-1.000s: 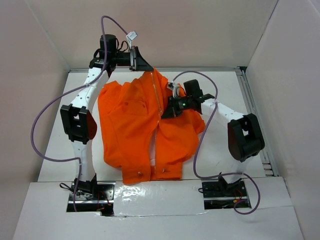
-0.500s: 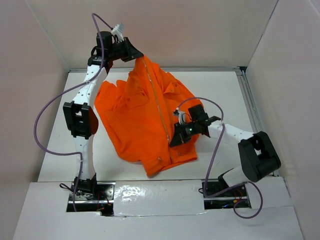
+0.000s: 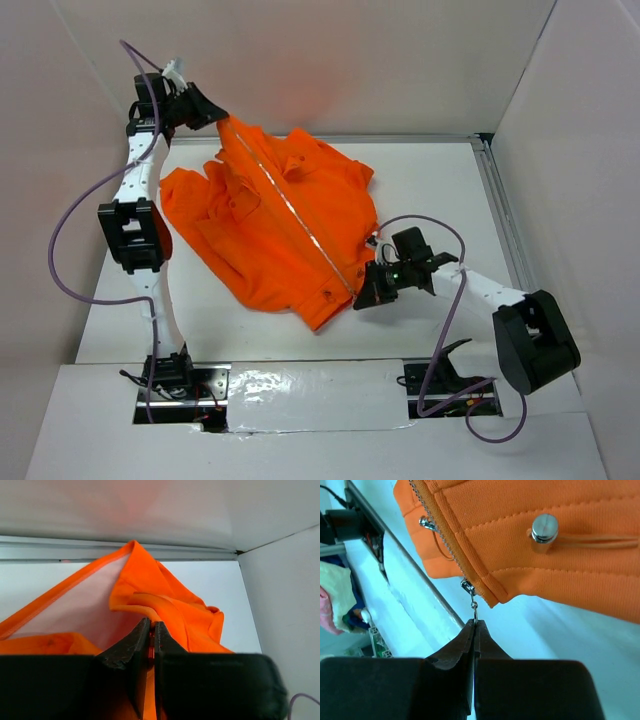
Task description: Zip up the jacket
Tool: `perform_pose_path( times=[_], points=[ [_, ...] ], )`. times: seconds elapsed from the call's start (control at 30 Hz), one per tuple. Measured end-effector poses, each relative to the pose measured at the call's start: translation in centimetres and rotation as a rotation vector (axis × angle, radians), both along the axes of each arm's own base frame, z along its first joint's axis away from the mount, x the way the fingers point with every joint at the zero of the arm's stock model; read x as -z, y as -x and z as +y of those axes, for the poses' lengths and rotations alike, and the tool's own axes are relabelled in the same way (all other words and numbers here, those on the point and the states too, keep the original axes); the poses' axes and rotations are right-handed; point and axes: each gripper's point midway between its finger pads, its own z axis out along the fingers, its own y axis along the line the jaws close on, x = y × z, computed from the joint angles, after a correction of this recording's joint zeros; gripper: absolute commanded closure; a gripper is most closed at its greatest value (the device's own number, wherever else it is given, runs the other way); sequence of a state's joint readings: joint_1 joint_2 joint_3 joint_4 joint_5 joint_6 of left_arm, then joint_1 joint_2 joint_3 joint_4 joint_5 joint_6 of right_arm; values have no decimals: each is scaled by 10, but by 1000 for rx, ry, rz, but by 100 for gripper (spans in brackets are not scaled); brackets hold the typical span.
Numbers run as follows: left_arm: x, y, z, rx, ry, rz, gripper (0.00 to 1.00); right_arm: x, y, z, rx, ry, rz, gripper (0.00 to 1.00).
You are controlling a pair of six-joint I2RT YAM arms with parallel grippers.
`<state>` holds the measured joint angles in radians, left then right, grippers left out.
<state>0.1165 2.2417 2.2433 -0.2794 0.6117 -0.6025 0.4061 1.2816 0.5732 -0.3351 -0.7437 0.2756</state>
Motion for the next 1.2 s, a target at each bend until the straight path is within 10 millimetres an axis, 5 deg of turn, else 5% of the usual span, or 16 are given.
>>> perform_pose_path(
  times=[0.07, 0.1, 0.13, 0.23, 0.4, 0.57, 0.67, 0.77, 1.0, 1.2],
  points=[
    [7, 0, 2, 14, -8, 0, 64, -2, -4, -1, 16, 5, -1, 99],
    [9, -3, 2, 17, -17, -12, 45, -4, -6, -2, 21, 7, 0, 90],
    [10, -4, 1, 24, -30, -24, 1, -7, -8, -3, 26, 11, 4, 60],
    [15, -5, 0, 28, -35, -17, 1, -21, -17, -3, 39, 13, -3, 31],
    [35, 23, 6, -23, -30, 86, 1, -57, -49, -6, 97, -9, -100, 16],
    [61, 118, 22, -248, -1, 359, 1, -89, -115, -34, 346, 69, -202, 10],
    [72, 179, 12, -326, 11, 458, 1, -105, -172, -53, 503, 124, -234, 8],
    [104, 219, -1, -334, -7, 585, 1, -107, -237, -65, 611, 184, -263, 8],
    [197, 217, 18, -418, -121, 901, 1, -66, -359, -75, 676, 332, -292, 8],
    [200, 185, -8, -308, -160, 855, 1, -29, -410, -63, 633, 341, -276, 12]
  ],
)
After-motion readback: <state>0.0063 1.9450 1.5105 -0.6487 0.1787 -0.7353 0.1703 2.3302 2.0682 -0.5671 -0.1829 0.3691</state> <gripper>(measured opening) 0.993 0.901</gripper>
